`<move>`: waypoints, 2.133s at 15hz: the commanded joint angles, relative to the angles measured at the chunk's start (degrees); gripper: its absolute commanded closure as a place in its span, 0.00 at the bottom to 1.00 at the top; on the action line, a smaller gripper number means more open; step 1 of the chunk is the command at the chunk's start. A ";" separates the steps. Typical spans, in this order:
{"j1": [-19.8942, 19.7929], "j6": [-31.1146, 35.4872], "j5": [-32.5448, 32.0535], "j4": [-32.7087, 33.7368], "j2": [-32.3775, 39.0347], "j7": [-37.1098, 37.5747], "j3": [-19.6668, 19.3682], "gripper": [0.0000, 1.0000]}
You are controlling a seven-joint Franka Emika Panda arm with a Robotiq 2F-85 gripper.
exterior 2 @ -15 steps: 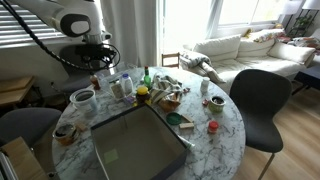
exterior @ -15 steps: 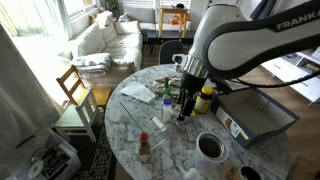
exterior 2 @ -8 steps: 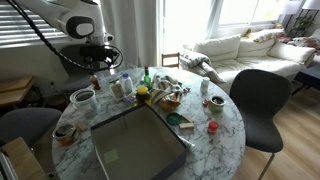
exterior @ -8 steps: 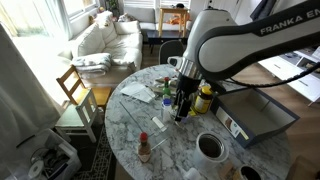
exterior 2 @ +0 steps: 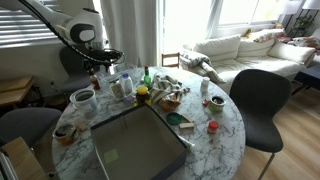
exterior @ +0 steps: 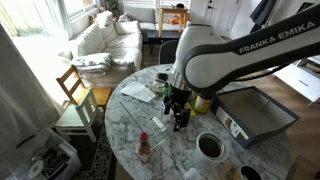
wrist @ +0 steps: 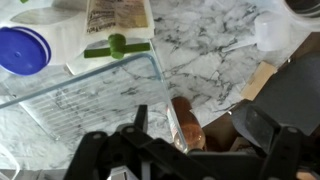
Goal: Move the cup to the side the put the plastic box into the cardboard box
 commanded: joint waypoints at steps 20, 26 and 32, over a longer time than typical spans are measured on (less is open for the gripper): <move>-1.29 0.46 -3.32 11.51 13.82 -11.92 3.02 0.99; -1.09 0.33 -3.83 11.85 13.22 -11.68 2.95 0.98; -0.82 0.37 -5.02 11.88 11.24 -11.82 2.64 0.98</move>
